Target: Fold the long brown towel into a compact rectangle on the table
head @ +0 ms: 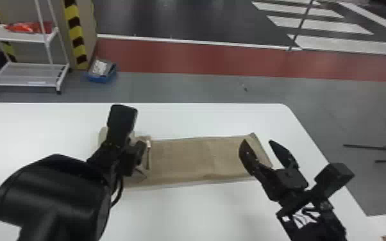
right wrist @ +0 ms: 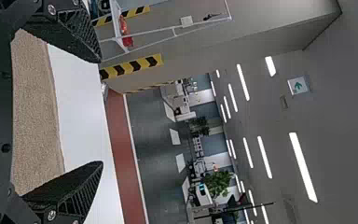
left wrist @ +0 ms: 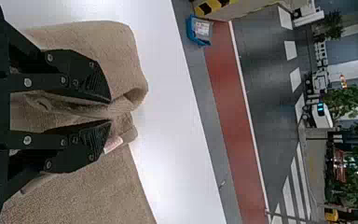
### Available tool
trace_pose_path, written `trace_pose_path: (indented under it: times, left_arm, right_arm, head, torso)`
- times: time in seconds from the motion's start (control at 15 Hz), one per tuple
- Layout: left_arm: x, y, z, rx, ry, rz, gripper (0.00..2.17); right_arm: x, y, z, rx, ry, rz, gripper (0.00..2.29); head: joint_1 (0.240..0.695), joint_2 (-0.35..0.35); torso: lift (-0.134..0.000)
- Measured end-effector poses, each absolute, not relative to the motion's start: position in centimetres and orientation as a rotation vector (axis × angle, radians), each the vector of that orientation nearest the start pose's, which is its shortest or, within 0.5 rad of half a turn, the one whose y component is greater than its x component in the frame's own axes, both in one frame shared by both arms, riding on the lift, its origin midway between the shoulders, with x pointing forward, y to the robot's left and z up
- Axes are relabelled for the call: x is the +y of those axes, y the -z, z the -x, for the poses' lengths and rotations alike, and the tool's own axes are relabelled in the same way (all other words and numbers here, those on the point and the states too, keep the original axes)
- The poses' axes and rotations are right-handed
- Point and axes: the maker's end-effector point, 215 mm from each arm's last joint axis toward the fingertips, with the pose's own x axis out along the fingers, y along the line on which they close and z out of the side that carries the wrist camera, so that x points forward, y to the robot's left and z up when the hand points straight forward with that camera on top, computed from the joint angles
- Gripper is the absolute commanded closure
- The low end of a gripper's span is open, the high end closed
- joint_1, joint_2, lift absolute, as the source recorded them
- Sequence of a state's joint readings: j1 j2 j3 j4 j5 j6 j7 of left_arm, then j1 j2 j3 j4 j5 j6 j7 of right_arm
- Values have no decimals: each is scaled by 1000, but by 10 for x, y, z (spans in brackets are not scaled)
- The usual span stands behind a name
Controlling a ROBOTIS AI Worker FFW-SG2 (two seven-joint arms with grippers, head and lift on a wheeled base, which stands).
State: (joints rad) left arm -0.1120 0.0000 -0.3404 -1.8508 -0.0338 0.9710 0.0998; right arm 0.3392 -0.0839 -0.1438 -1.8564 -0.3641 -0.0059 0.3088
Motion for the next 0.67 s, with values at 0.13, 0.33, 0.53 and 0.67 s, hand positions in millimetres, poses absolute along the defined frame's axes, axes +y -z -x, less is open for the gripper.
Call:
trace_pose_path:
  times: [0.13, 0.33, 0.53, 0.67]
  left_arm:
    - [82, 401, -558, 554, 178, -202, 134]
    - [97, 404, -559, 553, 131, -221, 194]
    - [102, 415, -551, 576, 135, -209, 218]
    - [103, 420, -548, 588, 144, -202, 242]
  right_arm:
    - [-263, 341, -487, -15, -188, -239, 110]
    - [-262, 341, -487, -15, -192, -240, 110]
    - [-257, 339, -489, -19, -199, -242, 110]
    - [-254, 338, -490, -20, -202, -246, 110]
  head:
    - [695, -190]
    - [695, -175]
    - [695, -163]
    - [695, -160]
  torso:
    - [-120]
    - [-120]
    - [-120]
    - [-120]
